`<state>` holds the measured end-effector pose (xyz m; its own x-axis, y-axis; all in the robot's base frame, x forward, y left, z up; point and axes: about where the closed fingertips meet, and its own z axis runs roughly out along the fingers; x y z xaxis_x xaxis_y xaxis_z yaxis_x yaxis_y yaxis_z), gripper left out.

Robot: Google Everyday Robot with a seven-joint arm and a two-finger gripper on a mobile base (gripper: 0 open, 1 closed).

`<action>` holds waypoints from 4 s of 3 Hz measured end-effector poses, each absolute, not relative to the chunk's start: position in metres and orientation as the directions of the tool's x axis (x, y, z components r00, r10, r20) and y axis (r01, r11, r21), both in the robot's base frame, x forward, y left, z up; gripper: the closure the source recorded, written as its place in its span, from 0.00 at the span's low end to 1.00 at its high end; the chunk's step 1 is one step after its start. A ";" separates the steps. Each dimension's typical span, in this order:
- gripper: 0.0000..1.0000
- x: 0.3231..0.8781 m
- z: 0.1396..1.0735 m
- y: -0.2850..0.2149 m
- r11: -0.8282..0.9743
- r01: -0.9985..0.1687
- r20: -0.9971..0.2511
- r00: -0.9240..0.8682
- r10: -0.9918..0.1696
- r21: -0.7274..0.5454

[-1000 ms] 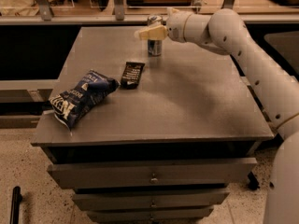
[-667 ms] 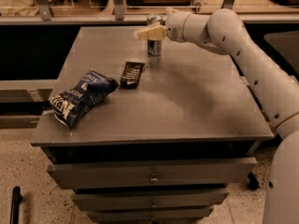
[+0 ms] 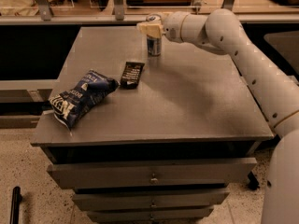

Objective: Move redbull can near blue chip bag

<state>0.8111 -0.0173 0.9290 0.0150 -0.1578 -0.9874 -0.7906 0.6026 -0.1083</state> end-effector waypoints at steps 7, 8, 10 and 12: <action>1.00 0.649 1.011 -0.012 0.569 -0.815 -0.991 0.043 -0.127 -0.108; 1.00 0.572 1.009 -0.001 0.512 -0.858 -0.997 0.005 -0.078 -0.045; 1.00 0.565 1.003 0.022 0.453 -0.890 -0.998 0.013 -0.063 -0.040; 1.00 0.530 0.982 0.076 0.315 -0.949 -0.999 0.017 -0.031 -0.026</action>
Offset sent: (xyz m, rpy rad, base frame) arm 0.0082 -0.0070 0.0386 0.0535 -0.0312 0.0283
